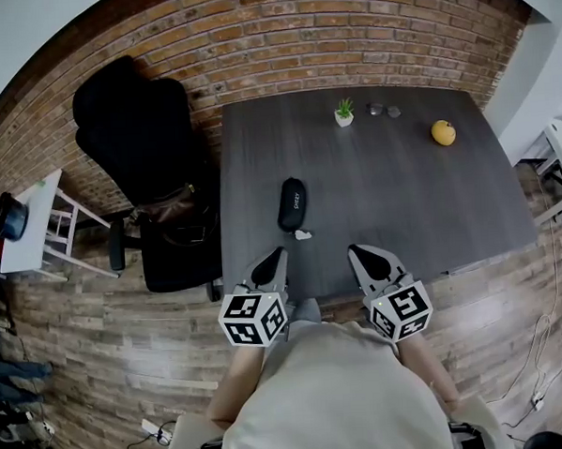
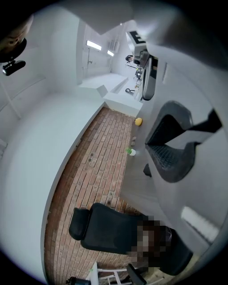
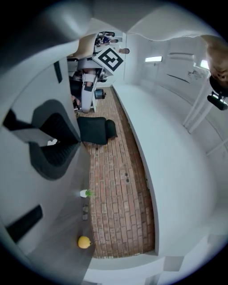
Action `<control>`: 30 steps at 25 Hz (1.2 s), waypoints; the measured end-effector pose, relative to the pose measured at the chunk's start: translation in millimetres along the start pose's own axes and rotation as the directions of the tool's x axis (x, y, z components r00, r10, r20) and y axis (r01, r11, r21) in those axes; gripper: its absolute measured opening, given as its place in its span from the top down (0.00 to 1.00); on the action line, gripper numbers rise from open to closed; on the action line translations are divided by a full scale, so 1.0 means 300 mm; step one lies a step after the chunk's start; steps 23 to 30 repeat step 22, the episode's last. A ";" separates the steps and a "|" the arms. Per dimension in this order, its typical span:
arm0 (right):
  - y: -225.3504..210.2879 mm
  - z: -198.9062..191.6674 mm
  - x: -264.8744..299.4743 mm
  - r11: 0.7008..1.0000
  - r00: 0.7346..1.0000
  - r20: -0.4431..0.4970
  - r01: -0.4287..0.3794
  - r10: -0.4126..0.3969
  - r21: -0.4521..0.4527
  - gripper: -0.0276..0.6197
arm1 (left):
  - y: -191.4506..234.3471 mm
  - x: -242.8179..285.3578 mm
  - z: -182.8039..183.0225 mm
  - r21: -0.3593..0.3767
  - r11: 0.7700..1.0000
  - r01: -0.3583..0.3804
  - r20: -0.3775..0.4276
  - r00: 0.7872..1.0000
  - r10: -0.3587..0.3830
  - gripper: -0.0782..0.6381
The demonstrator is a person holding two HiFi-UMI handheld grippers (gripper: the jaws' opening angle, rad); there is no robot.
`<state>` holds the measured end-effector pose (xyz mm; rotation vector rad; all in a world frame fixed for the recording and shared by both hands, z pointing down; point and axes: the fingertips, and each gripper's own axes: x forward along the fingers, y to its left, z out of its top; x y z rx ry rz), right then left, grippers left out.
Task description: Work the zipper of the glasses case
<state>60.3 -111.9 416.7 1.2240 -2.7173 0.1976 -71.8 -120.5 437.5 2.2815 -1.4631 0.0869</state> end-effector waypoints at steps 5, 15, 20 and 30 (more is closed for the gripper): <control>0.001 0.010 0.001 1.000 1.000 0.008 0.009 -0.009 -0.008 0.95 | -0.003 0.008 -0.005 0.007 1.000 0.005 -0.006 1.000 -0.005 0.88; -0.013 0.025 0.013 0.999 0.999 0.034 0.013 -0.014 0.034 0.95 | 0.009 0.022 -0.015 -0.017 1.000 0.016 -0.027 0.999 -0.017 0.88; -0.029 0.028 0.036 0.999 0.999 0.034 0.020 -0.021 0.033 0.95 | 0.026 0.045 -0.007 -0.021 1.000 0.021 -0.037 0.999 -0.022 0.88; -0.036 0.031 0.050 0.999 0.999 0.034 0.022 -0.023 0.034 0.95 | 0.038 0.056 -0.002 -0.026 0.999 0.023 -0.042 0.999 -0.024 0.88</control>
